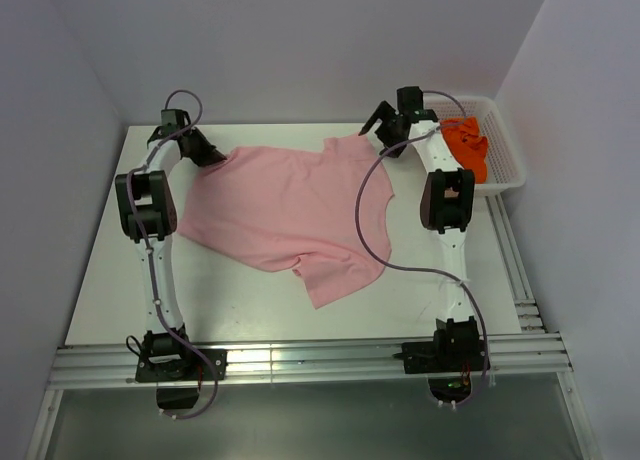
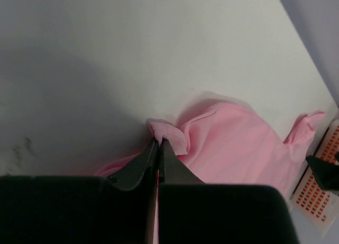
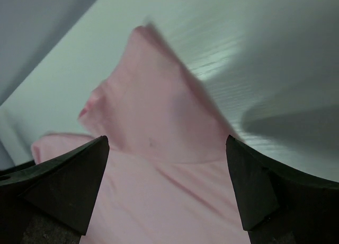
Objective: Fold and stack the t-shirts
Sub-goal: Flatten out the tshirt
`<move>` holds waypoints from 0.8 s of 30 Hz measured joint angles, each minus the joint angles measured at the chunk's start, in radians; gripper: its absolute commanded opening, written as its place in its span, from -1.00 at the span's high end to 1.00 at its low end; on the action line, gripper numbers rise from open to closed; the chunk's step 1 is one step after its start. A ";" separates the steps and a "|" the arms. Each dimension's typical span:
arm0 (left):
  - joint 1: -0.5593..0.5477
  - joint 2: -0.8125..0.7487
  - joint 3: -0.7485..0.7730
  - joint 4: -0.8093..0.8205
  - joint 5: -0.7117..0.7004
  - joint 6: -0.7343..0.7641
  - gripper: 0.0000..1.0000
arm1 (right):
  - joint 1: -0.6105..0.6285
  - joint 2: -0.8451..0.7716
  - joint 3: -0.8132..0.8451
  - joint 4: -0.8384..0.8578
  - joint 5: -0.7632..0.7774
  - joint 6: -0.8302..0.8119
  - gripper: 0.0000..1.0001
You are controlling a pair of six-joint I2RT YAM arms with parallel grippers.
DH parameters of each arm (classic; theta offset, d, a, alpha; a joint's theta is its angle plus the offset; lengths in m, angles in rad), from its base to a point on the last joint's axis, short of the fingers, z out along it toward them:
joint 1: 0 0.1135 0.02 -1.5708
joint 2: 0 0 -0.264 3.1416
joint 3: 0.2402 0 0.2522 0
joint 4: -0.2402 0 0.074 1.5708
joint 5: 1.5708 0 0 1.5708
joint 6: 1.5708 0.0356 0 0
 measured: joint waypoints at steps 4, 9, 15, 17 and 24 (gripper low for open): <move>-0.045 -0.066 -0.074 -0.026 -0.001 0.021 0.94 | -0.001 0.042 -0.005 0.000 0.035 0.031 -0.92; -0.092 -0.133 -0.117 -0.058 -0.004 0.047 0.98 | -0.005 0.068 0.028 0.025 0.046 0.071 -0.84; -0.142 -0.191 -0.136 -0.072 -0.018 0.068 0.99 | 0.016 0.095 0.058 0.050 0.033 0.120 -0.49; -0.153 -0.196 -0.136 -0.072 -0.018 0.069 0.99 | 0.020 0.101 0.055 0.048 0.029 0.133 0.08; -0.159 -0.197 -0.143 -0.081 -0.022 0.076 0.99 | 0.018 0.132 0.051 0.058 -0.008 0.166 1.00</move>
